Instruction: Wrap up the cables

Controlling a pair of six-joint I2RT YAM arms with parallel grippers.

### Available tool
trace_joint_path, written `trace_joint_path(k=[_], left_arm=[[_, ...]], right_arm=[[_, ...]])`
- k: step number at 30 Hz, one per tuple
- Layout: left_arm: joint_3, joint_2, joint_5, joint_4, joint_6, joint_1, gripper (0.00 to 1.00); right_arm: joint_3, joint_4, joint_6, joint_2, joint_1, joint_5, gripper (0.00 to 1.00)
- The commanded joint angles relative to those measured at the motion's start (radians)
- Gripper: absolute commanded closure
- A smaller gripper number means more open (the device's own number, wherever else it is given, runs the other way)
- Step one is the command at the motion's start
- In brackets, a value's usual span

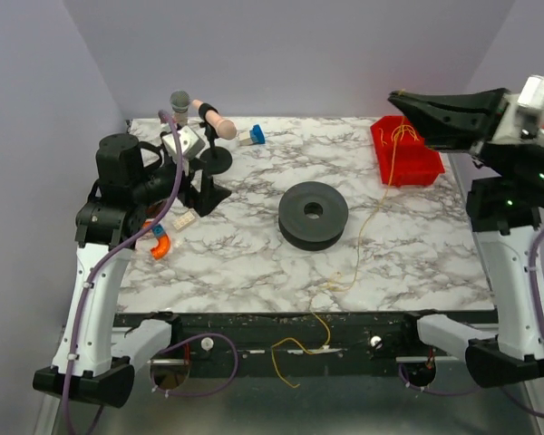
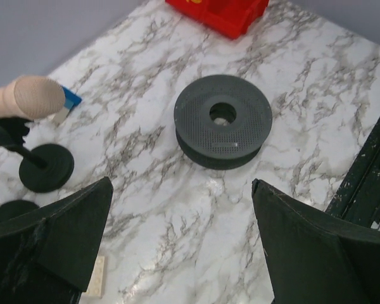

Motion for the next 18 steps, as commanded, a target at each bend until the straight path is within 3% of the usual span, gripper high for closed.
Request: trace_joint_path(k=[1,5,8,12,18], left_arm=[[0.139,0.044,0.131,0.056,-0.017,-0.035,0.01],[0.193,0.076,0.195,0.097,-0.071,-0.052,0.01],[0.172,0.084,0.223,0.148,-0.112,-0.069,0.01],[0.141,0.102,0.197,0.226,-0.146,-0.099,0.01],[0.146,0.176,0.09,0.347,-0.214,-0.176,0.01]], right_arm=[[-0.212,0.073,0.131,0.002,0.116,-0.037,0.99],[-0.34,0.03,0.043,0.026,0.293,0.078,0.99],[-0.398,0.141,0.127,0.096,0.35,0.167,0.99],[-0.322,0.179,0.259,0.221,0.384,0.201,0.99],[-0.219,0.143,0.243,0.308,0.451,0.257,0.99]])
